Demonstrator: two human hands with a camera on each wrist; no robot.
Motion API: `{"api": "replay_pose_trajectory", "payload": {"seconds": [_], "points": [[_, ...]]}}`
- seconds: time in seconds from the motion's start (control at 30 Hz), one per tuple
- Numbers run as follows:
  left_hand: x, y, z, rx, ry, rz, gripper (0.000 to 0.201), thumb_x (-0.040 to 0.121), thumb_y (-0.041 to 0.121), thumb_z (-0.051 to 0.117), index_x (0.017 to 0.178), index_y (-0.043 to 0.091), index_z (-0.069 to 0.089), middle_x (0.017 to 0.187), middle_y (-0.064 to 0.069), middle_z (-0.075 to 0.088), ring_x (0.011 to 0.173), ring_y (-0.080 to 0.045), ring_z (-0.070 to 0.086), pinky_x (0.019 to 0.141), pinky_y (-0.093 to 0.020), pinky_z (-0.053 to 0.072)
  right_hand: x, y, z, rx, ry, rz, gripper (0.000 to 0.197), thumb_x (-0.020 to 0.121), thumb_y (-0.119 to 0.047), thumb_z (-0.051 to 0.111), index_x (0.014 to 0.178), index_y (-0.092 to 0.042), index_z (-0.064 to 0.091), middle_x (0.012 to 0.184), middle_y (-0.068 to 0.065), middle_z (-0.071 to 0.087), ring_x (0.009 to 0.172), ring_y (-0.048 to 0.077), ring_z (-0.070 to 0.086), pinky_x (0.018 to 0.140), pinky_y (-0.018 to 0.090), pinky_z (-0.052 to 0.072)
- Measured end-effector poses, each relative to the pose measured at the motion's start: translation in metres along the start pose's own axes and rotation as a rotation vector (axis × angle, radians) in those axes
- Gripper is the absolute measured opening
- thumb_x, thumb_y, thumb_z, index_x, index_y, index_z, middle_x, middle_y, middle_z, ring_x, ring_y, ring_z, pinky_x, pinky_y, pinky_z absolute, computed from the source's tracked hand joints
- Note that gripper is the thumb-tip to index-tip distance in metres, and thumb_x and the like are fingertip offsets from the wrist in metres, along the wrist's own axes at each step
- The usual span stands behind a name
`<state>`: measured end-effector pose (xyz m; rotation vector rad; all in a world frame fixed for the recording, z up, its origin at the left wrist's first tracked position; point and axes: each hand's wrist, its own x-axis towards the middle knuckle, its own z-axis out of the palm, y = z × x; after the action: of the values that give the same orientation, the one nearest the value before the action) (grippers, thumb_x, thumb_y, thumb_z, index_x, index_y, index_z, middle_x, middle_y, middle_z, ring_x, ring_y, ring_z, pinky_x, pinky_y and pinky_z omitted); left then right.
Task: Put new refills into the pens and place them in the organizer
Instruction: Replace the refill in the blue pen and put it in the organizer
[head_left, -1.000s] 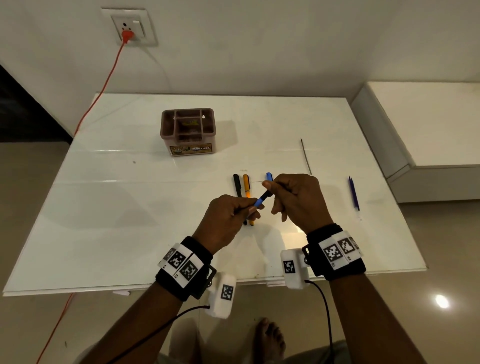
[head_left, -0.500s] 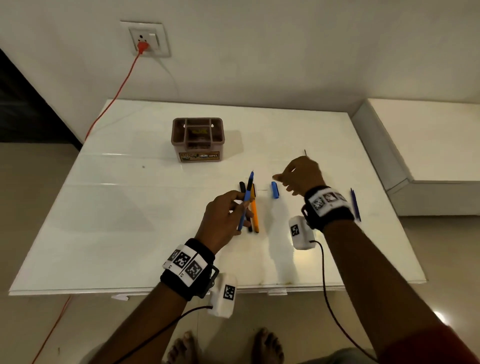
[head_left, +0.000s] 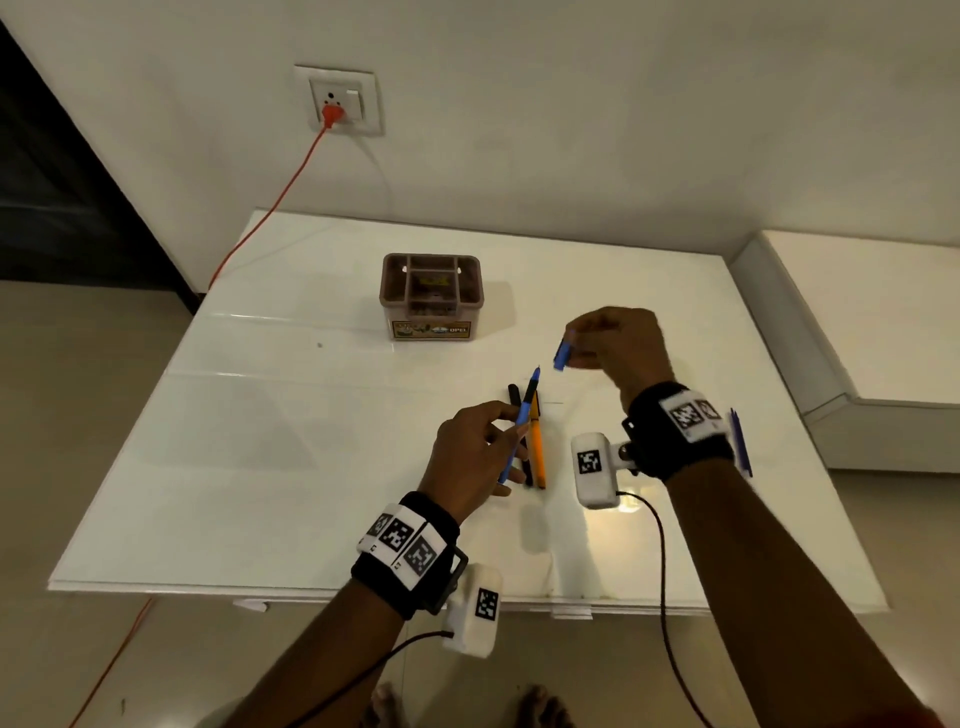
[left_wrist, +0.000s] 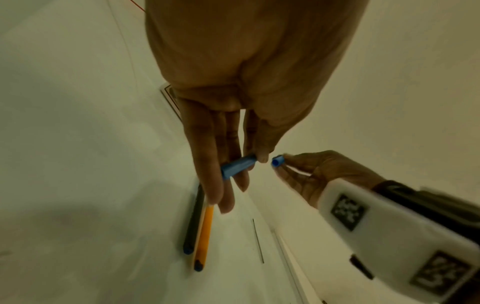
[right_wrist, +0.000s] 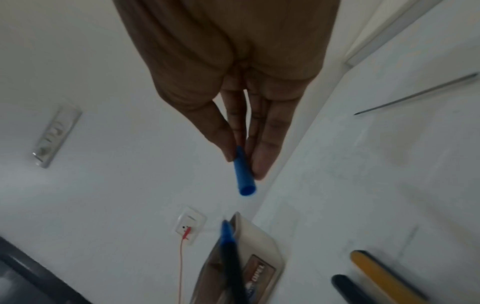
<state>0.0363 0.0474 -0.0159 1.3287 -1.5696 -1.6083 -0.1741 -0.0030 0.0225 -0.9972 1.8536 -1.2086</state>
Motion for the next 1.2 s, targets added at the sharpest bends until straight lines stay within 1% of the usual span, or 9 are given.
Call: {"api": "replay_pose_trajectory", "payload": {"seconds": [0.07,0.2,0.33,0.53,0.7,0.83,1.0,1.07,1.2], "points": [[-0.001,-0.001,0.000,0.006,0.004,0.005,0.009,0.099,0.033,0.064,0.108,0.032,0.067,0.085,-0.009,0.077,0.069,-0.025,0.078,0.063,-0.047,0.065,-0.018,-0.013,-0.002,0.143,-0.008,-0.089,0.015,0.087,0.010,0.069,0.102,0.012,0.071,0.088,0.024,0.073,0.077,0.031,0.076,0.072,0.038,0.065],[0.000,-0.001,0.000,0.032,0.017,0.021,0.013,0.098,0.034,0.065,0.111,0.032,0.068,0.085,-0.005,0.077,0.070,-0.023,0.078,0.063,-0.045,0.066,-0.033,-0.017,0.004,0.146,-0.067,-0.144,0.016,0.087,0.009,0.071,0.103,0.011,0.071,0.088,0.023,0.075,0.079,0.030,0.078,0.072,0.035,0.064],[0.001,-0.002,-0.001,0.054,0.025,0.030,0.012,0.098,0.032,0.065,0.109,0.032,0.068,0.085,-0.003,0.077,0.070,-0.019,0.078,0.063,-0.042,0.066,-0.037,-0.012,0.012,0.106,-0.060,-0.148,0.014,0.086,0.008,0.072,0.101,0.007,0.072,0.090,0.023,0.076,0.084,0.032,0.078,0.077,0.040,0.065],[0.002,-0.003,-0.002,0.064,0.031,0.028,0.013,0.098,0.033,0.064,0.111,0.032,0.067,0.086,0.000,0.077,0.072,-0.017,0.078,0.062,-0.035,0.066,-0.032,-0.011,0.008,0.098,0.038,-0.199,0.013,0.088,0.008,0.070,0.101,0.008,0.071,0.093,0.024,0.076,0.085,0.033,0.078,0.074,0.045,0.065],[0.003,-0.004,0.000,0.069,0.036,0.040,0.009,0.099,0.033,0.064,0.107,0.035,0.065,0.085,0.002,0.076,0.071,-0.014,0.077,0.061,-0.033,0.065,-0.035,-0.007,0.010,0.064,0.002,-0.178,0.012,0.086,0.008,0.072,0.098,0.006,0.073,0.088,0.022,0.076,0.082,0.031,0.078,0.073,0.045,0.065],[0.003,-0.003,0.003,0.062,0.049,0.061,0.012,0.099,0.031,0.062,0.111,0.032,0.066,0.086,0.000,0.077,0.072,-0.014,0.077,0.059,-0.032,0.065,-0.041,-0.003,0.012,0.010,-0.056,-0.168,0.011,0.082,0.008,0.074,0.092,0.005,0.075,0.083,0.022,0.076,0.079,0.032,0.078,0.073,0.046,0.065],[0.001,0.000,0.001,0.003,0.032,0.064,0.009,0.101,0.025,0.061,0.105,0.031,0.066,0.091,-0.002,0.078,0.080,-0.020,0.078,0.067,-0.044,0.066,-0.049,-0.001,0.015,0.064,-0.094,-0.111,0.011,0.087,0.003,0.073,0.098,0.006,0.072,0.088,0.024,0.076,0.082,0.034,0.077,0.073,0.045,0.065],[0.001,0.002,0.001,-0.012,0.004,0.047,0.009,0.101,0.024,0.060,0.102,0.030,0.067,0.094,-0.004,0.077,0.084,-0.024,0.078,0.071,-0.047,0.065,-0.055,0.000,0.018,0.107,-0.106,-0.087,0.013,0.091,0.003,0.068,0.105,0.005,0.068,0.092,0.024,0.076,0.087,0.035,0.077,0.075,0.046,0.065],[0.000,0.006,0.001,-0.047,-0.032,0.016,0.017,0.103,0.023,0.056,0.096,0.029,0.070,0.095,-0.005,0.076,0.088,-0.028,0.077,0.076,-0.049,0.064,-0.068,0.004,0.027,0.134,-0.085,-0.112,0.024,0.091,-0.001,0.071,0.114,-0.002,0.066,0.091,0.019,0.078,0.081,0.030,0.079,0.071,0.044,0.066]]}}
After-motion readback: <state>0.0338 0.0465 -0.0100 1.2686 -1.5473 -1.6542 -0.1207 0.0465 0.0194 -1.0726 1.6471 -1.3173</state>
